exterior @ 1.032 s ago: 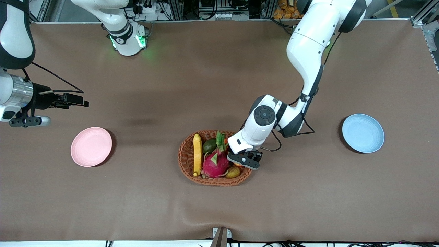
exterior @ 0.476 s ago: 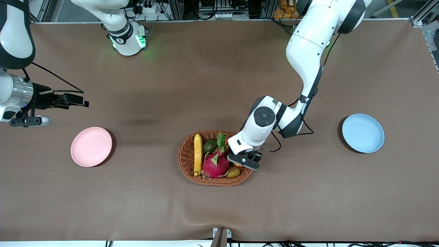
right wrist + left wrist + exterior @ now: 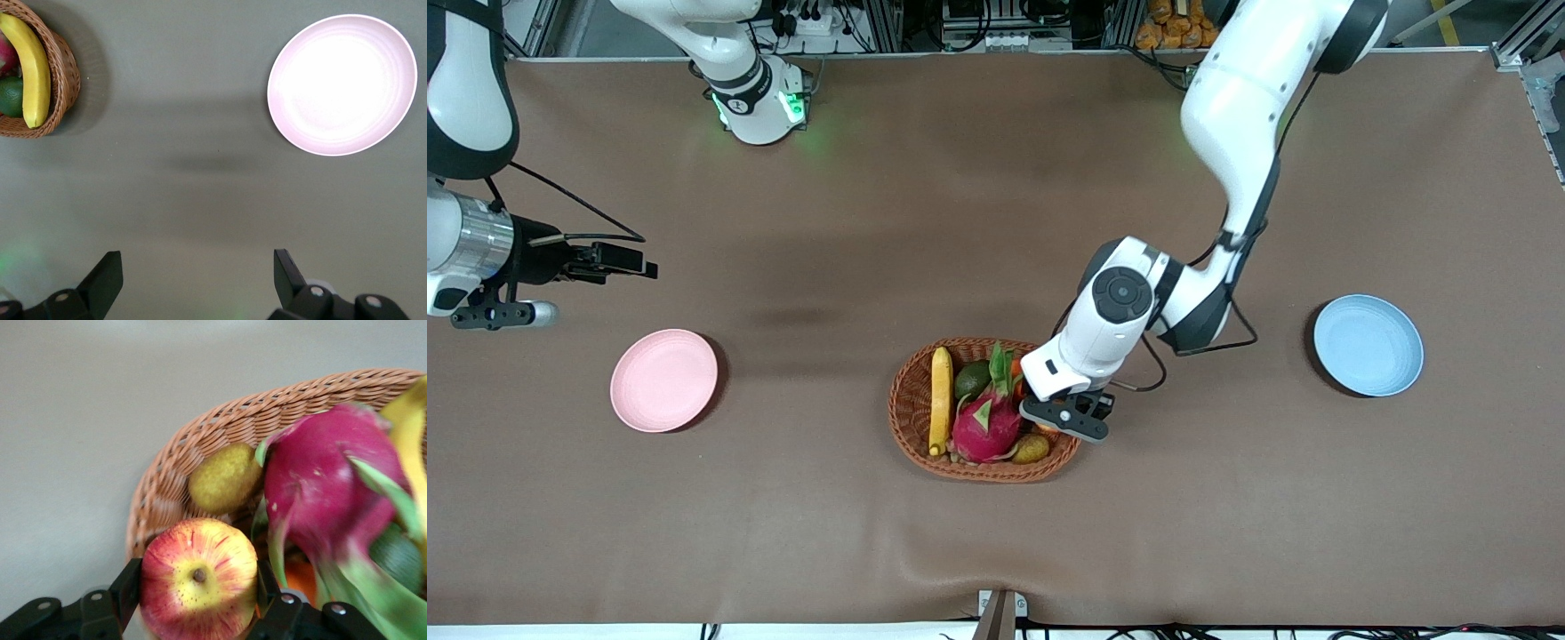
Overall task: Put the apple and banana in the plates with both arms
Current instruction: 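Lower the left gripper onto the red apple and close it, then carry the apple toward the blue plate while the right gripper reaches the banana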
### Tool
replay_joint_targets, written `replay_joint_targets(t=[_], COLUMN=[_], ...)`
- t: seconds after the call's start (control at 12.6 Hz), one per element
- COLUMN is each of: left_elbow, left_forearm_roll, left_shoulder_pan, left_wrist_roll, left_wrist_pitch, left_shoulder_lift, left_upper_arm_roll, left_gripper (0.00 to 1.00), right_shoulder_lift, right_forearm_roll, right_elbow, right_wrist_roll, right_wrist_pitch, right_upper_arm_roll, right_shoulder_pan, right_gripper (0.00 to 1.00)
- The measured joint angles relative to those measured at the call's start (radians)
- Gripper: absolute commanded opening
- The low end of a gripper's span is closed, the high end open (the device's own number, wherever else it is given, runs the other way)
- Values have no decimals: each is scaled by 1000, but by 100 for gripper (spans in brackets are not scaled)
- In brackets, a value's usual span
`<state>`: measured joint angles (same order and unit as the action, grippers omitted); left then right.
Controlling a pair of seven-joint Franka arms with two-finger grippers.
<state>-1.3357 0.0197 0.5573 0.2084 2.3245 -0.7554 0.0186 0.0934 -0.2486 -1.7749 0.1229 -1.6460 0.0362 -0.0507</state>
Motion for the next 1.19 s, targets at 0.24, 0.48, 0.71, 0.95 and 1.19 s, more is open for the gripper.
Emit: replay_joint_targets(t=[0.24, 0.48, 0.71, 0.95, 1.19], left_elbow=[-3, -30, -129, -282, -449], left_forearm_roll=[0, 0, 0, 0, -1], left_shoulder_pan=[-28, -96, -200, -283, -345], left_wrist_roll=[-1, -15, -93, -144, -229], left_wrist_pitch=[-170, -253, -258, -257, -228], left_shoulder_lift=[113, 173, 234, 334, 450], left_upper_arm_roll=[-5, -8, -9, -9, -9], left_gripper=[22, 20, 13, 15, 15], right_shoulder_lift=[30, 97, 178, 283, 391], right_forearm_roll=[-5, -6, -6, -6, -6], right_elbow=[-4, -5, -1, 36, 90], right_wrist_roll=[-8, -84, -104, -162, -242], right_wrist_pitch=[-84, -243, -393, -505, -622], right_upper_arm_roll=[-4, -8, -10, -11, -11], right_shoulder_pan=[60, 173, 258, 345, 446], right_gripper=[100, 100, 100, 100, 100])
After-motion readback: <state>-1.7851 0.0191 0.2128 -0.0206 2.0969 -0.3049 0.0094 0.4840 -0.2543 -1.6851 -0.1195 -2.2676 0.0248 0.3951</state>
